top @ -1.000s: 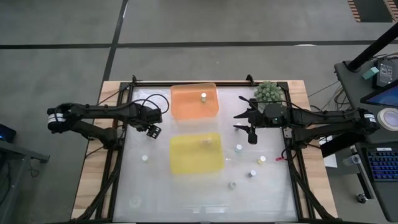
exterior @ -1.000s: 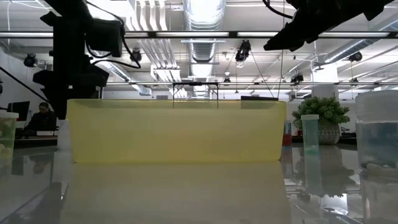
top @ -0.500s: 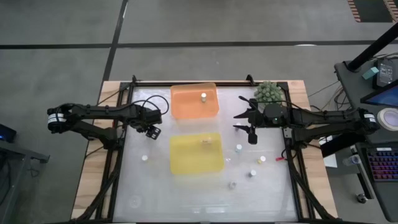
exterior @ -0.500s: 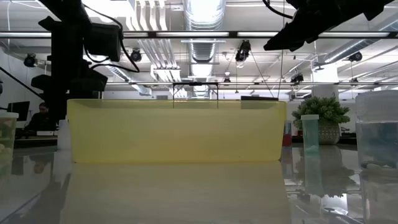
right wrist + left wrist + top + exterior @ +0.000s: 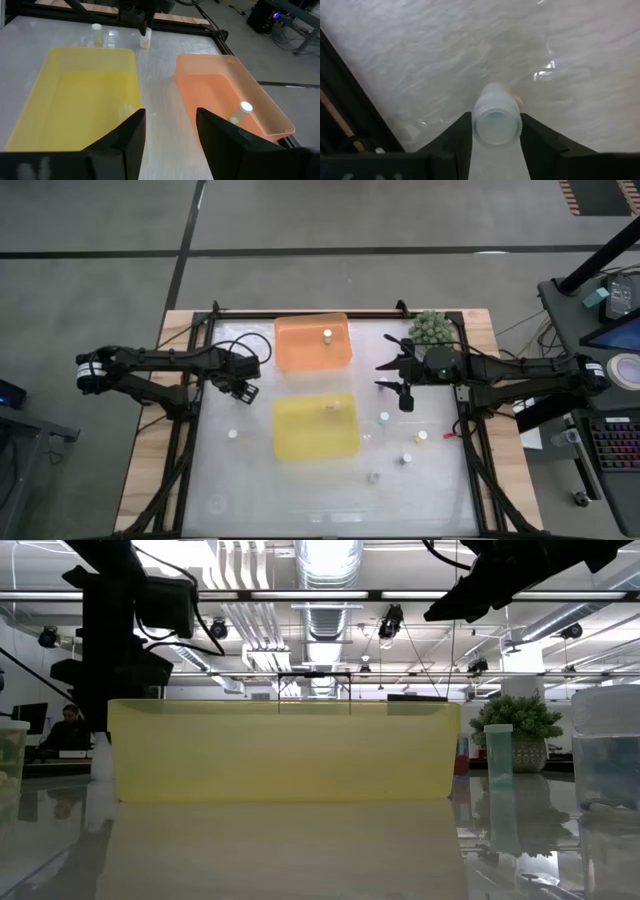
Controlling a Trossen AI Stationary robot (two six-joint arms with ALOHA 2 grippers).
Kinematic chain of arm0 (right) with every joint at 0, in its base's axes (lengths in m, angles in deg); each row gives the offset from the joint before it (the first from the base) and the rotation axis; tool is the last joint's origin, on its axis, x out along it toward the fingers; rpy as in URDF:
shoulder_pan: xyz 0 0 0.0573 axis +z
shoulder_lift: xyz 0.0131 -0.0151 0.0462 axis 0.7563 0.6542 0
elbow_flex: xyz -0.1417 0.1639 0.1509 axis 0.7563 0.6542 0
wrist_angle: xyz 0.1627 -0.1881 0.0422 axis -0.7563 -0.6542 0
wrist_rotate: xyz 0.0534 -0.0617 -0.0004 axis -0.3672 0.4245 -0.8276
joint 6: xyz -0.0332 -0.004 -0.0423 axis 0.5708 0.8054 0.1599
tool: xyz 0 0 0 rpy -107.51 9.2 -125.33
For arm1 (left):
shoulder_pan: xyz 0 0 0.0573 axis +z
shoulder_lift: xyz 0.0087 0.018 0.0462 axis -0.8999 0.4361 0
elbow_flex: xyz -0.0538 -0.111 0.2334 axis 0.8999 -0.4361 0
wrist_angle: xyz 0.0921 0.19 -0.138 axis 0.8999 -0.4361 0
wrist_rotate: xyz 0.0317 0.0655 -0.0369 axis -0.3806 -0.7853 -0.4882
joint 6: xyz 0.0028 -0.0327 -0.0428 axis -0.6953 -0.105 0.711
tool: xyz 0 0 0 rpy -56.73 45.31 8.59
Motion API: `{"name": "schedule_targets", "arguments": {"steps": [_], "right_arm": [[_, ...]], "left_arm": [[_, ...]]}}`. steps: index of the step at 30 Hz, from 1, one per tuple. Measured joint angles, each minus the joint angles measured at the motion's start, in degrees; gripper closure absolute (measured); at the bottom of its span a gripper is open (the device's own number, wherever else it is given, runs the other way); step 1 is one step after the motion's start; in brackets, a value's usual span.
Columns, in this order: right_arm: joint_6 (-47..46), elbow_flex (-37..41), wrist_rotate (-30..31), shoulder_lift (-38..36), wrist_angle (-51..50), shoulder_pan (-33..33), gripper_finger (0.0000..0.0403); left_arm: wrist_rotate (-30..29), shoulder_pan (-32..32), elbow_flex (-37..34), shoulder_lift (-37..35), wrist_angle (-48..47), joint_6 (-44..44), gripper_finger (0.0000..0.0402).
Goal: Pick and place medicine bottles into bin by pill shape (circle, oval)
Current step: Put the top transparent capsule bottle into the yellow bin
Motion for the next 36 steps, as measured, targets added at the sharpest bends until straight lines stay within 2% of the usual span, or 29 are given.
{"name": "schedule_targets", "arguments": {"steps": [5,11,16,20,25,31,36], "right_arm": [[0.04,0.00,0.02,0.00,-0.02,0.00,0.0236],[0.23,0.00,0.07,0.02,-0.01,0.00,0.0236],[0.83,0.00,0.33,0.02,-0.04,-0.01,0.0236],[0.81,0.00,0.33,0.02,-0.02,-0.01,0.0236],[1.00,0.07,0.33,0.02,-0.02,0.00,0.0236],[1.05,0.77,0.33,0.02,0.02,-0.02,0.0236],[1.07,0.98,0.33,0.02,0.04,-0.01,0.0236]], "left_arm": [[0.39,0.00,5.37,0.02,-2.93,-1.36,0.0282],[2.94,-0.56,16.29,0.02,-4.61,-4.21,0.0281],[6.13,-3.36,24.54,1.00,-3.61,-6.59,0.0281],[7.92,-8.08,29.27,2.97,0.10,-6.91,0.0281],[8.09,-14.61,33.59,8.26,6.63,-5.92,0.0281],[8.04,-20.12,39.48,17.99,6.35,-4.03,0.0281],[8.03,-22.52,44.09,25.36,5.42,-6.19,0.0281]]}}
